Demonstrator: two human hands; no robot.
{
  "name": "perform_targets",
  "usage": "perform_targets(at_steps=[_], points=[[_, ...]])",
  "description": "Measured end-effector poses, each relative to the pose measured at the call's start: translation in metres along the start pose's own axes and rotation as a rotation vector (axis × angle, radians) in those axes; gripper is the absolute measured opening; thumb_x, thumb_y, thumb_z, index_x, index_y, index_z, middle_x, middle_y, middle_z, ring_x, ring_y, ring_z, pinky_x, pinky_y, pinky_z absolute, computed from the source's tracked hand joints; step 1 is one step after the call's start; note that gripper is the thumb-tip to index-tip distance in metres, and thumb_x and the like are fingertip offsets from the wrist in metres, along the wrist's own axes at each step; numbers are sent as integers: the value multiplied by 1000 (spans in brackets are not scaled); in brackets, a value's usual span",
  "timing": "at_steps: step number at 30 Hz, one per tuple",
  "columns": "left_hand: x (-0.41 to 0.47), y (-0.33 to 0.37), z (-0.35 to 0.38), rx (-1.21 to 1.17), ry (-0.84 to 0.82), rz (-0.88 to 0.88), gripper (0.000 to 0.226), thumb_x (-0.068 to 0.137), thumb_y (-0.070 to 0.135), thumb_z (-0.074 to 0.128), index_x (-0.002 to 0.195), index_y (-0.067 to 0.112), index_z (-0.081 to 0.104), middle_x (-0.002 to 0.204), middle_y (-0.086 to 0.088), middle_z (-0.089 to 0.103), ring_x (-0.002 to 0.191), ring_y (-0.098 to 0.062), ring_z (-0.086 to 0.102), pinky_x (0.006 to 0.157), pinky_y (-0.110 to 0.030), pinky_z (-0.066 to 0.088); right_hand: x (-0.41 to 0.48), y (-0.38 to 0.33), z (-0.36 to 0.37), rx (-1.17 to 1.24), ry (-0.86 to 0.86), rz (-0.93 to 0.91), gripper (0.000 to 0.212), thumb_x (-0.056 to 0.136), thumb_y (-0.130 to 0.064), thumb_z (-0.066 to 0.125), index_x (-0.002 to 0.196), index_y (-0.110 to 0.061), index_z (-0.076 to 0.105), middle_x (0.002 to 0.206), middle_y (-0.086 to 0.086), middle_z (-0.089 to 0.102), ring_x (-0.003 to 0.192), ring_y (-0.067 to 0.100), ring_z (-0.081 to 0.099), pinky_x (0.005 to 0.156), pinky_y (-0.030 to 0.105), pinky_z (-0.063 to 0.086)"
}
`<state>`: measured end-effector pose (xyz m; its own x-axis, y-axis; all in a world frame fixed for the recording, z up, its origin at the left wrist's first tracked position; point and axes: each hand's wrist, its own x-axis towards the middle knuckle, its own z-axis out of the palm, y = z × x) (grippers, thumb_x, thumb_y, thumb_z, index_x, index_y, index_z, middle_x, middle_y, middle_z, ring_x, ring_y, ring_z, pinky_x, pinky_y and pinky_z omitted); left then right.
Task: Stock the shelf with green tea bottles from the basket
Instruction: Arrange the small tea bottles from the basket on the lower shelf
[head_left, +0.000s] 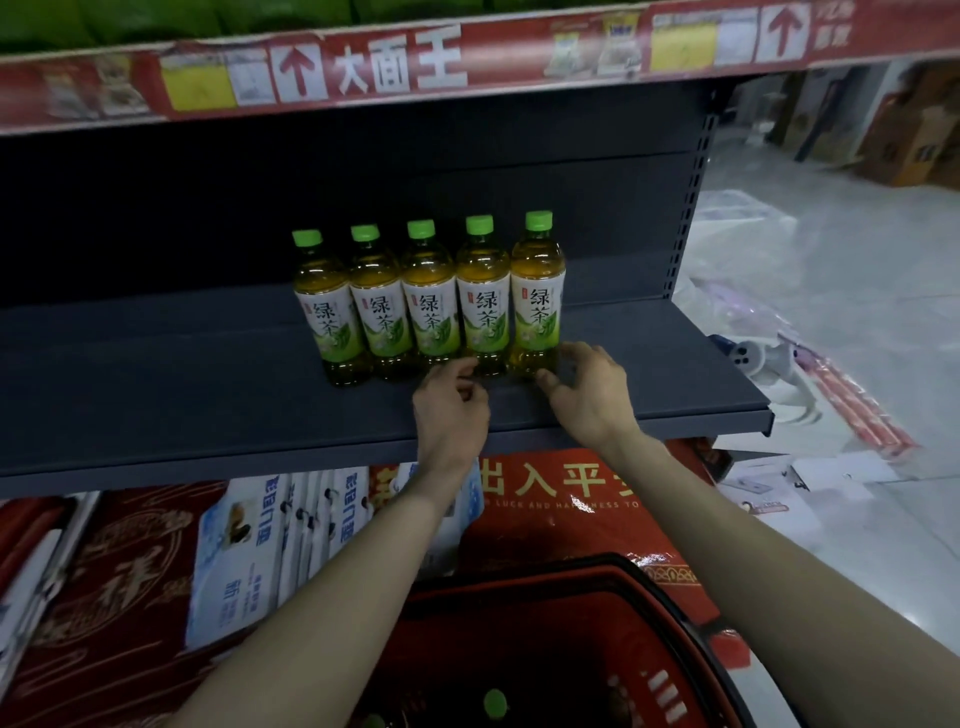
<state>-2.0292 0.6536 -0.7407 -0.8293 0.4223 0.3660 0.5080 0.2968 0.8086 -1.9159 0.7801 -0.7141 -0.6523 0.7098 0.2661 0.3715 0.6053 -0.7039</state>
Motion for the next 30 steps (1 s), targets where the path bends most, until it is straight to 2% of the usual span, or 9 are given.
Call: perform_targets(at_steps=[4, 8, 12, 17, 19, 22, 25, 28, 30], points=[[-22, 6, -24, 16, -94, 36, 34, 98, 6, 63, 130, 15, 69, 126, 2, 68, 97, 0, 63, 77, 3, 43, -35, -15, -8, 45, 14, -71, 32, 97, -20, 66, 128, -11, 67, 122, 9, 64, 114, 27, 61, 93, 30, 46], [-51, 4, -54, 35, -148, 19, 31, 96, 9, 64, 121, 25, 74, 114, 8, 71, 94, 4, 64, 80, 0, 44, -71, -26, -4, 87, -25, -113, 30, 95, -17, 66, 124, -12, 68, 121, 7, 66, 111, 23, 63, 91, 27, 48], [-92, -13, -85, 8, -250, -25, 22, 95, 10, 68, 106, 25, 80, 98, 15, 77, 89, 8, 69, 83, -14, 54, -107, -27, 12, 122, -104, -108, 26, 96, -19, 68, 121, -14, 71, 116, 3, 71, 105, 17, 66, 90, 24, 49], [-135, -37, -110, 77, -280, -67, 20, 94, 13, 69, 103, 25, 81, 97, 25, 72, 93, 18, 64, 84, -1, 46, -143, -19, 44, 104, -262, -105, 21, 92, -19, 68, 112, -17, 74, 110, -2, 76, 104, 15, 70, 95, 20, 48], [-145, -48, -114, 118, -301, -110, 20, 94, 15, 69, 104, 27, 81, 102, 21, 74, 100, 12, 65, 87, 0, 45, -155, -16, 55, 88, -351, -117, 22, 93, -15, 65, 113, -15, 74, 111, -1, 76, 106, 15, 70, 94, 9, 43], [-156, -68, -113, 233, -403, -191, 18, 95, 19, 68, 107, 25, 81, 115, 7, 77, 104, -5, 69, 90, -11, 48, -173, -5, 71, 6, -473, -128, 27, 89, -24, 59, 111, -22, 75, 109, -3, 78, 107, 17, 71, 97, 27, 54], [-168, -91, -112, 372, -591, -295, 17, 94, 21, 68, 106, 25, 81, 104, 0, 77, 80, -5, 66, 70, -12, 48, -191, 17, 88, -97, -613, -96, 30, 81, -29, 59, 106, -24, 76, 106, -1, 78, 104, 23, 72, 95, 39, 57], [-182, -108, -110, 530, -778, -347, 23, 94, 23, 66, 114, 21, 77, 115, -2, 72, 98, -17, 69, 87, -31, 58, -205, 37, 101, -227, -756, -45, 38, 76, -31, 62, 113, -23, 69, 115, 9, 72, 110, 33, 68, 94, 43, 57], [-190, -115, -107, 666, -896, -383, 34, 95, 23, 63, 128, 18, 68, 128, -8, 61, 110, -26, 65, 92, -36, 57, -211, 49, 105, -303, -821, -44, 49, 81, -25, 71, 128, -17, 61, 127, 13, 66, 117, 37, 64, 97, 45, 55]])
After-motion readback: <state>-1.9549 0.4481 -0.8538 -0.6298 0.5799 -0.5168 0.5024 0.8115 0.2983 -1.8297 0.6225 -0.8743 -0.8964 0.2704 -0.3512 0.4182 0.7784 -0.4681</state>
